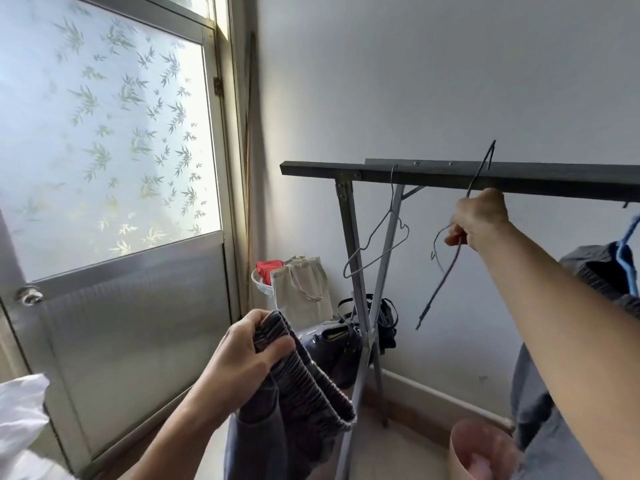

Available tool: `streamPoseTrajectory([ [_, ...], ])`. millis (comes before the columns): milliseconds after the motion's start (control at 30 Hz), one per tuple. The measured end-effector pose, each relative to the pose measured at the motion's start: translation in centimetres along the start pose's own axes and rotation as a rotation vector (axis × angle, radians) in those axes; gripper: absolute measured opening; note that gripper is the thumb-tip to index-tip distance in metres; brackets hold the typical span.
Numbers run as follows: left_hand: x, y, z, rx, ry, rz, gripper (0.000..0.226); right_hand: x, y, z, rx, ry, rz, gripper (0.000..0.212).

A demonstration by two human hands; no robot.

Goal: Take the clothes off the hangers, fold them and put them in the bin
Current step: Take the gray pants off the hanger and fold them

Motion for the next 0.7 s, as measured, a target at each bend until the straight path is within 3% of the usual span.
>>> streamPoseTrajectory([
  [200, 2.2, -0.6, 0.8, 0.005, 0.05, 0.012, 0.009, 2.1, 1.9, -0.4, -0.099, 0.039, -0.079, 0.02],
  [367, 3.7, -0.5, 0.6, -0.022, 0.063, -0.029, 0.008, 3.6, 0.9, -0.8, -0.059, 0.01, -0.208, 0.024],
  [600, 5.1, 0.3, 0.3, -0.07, 0.083, -0.142, 0.004, 4.7, 0.6, -3.5, -0.063, -0.282, -0.557, 0.051],
  [700, 5.4, 0.4, 0.4, -0.074, 0.09, -0.154, 0.004, 4.6, 0.4, -5.5, 0.01, -0.406, -0.617, 0.049],
])
Point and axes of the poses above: each hand's wrist, its own z-axis towards the middle knuckle, its own y-axis out of the palm, x = y × z, the point moved 4 cm from there along z, towards the middle knuckle, and after that the axes turned 1 degree about -y, right-handed, at the moved point
